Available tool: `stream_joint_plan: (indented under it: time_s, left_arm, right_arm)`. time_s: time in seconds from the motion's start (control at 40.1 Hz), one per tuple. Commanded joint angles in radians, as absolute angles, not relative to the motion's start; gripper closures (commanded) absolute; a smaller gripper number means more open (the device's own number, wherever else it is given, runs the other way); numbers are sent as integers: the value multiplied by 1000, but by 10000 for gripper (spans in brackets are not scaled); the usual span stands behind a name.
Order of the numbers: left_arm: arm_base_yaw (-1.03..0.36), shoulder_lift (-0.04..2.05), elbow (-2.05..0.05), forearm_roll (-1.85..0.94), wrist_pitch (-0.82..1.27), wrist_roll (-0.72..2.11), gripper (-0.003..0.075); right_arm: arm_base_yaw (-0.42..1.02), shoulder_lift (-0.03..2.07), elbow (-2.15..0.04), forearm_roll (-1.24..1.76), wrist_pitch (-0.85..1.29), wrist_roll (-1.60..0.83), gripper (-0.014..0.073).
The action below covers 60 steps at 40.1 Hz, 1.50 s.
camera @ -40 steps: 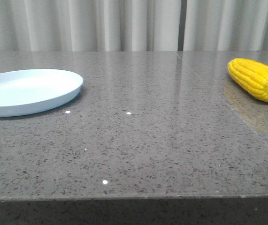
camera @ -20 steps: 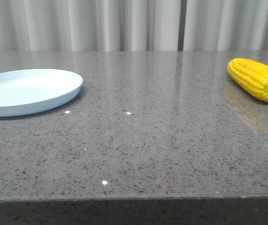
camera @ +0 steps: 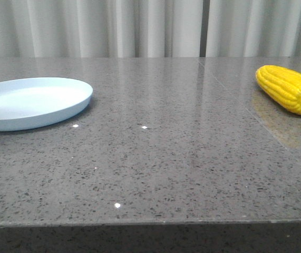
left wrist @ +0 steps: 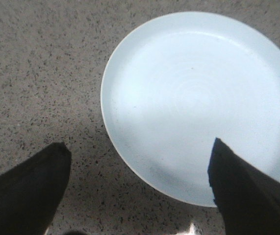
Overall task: Place corn on plate with both arms
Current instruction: 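Push the pale blue plate with the left gripper toward the corn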
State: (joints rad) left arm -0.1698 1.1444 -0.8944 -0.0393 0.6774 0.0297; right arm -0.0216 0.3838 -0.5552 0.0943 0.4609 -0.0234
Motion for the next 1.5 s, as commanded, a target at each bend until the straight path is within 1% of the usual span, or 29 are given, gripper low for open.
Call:
stream_joint_plan:
  time_s: [0.0, 0.125, 0.275, 0.349, 0.474, 0.549, 0.599, 0.674, 0.799, 0.973, 1.148, 1.223, 1.473]
  left_arm:
    - [-168, 1238, -1003, -48, 691, 13, 168]
    - [-168, 1361, -1070, -48, 720, 13, 168]
    - [-168, 1456, -1096, -48, 721, 13, 169]
    - [-168, 1488, -1098, -48, 719, 13, 184]
    - [-168, 1502, -1098, -48, 719, 13, 247]
    - [-168, 1502, -1098, -48, 716, 13, 309]
    - [-168, 1502, -1098, -48, 711, 13, 365]
    - [-168, 1502, -1098, -48, 704, 13, 486]
    - [-168, 1502, -1098, -48, 687, 13, 736]
    - [-168, 1495, -1111, -129, 670, 11, 741]
    - [-172, 1458, -1150, -375, 618, 80, 741]
    - [-196, 1456, -1165, -453, 622, 127, 741]
    - [-305, 1533, -1192, -482, 590, 124, 740]
  right_arm:
    - [-28, 399, -590, 93, 388, -29, -8]
    - [-28, 399, -590, 93, 388, -29, -8]
    - [-28, 399, -590, 93, 388, -29, -8]
    - [-28, 399, -590, 93, 388, -29, -8]
    - [-28, 399, -590, 93, 388, -29, -8]
    - [-28, 399, -590, 93, 388, -29, -8]
    - [-28, 399, -590, 93, 388, -29, -8]
    - [-28, 399, -590, 93, 388, -29, -8]
    - [-28, 399, -590, 93, 388, -29, -8]
    - [-28, 399, -590, 93, 388, -29, -8]
    - [-28, 399, -590, 93, 388, -29, -8]
    - [-28, 399, -590, 93, 388, -29, -8]
    - [-28, 399, -590, 93, 388, -29, -8]
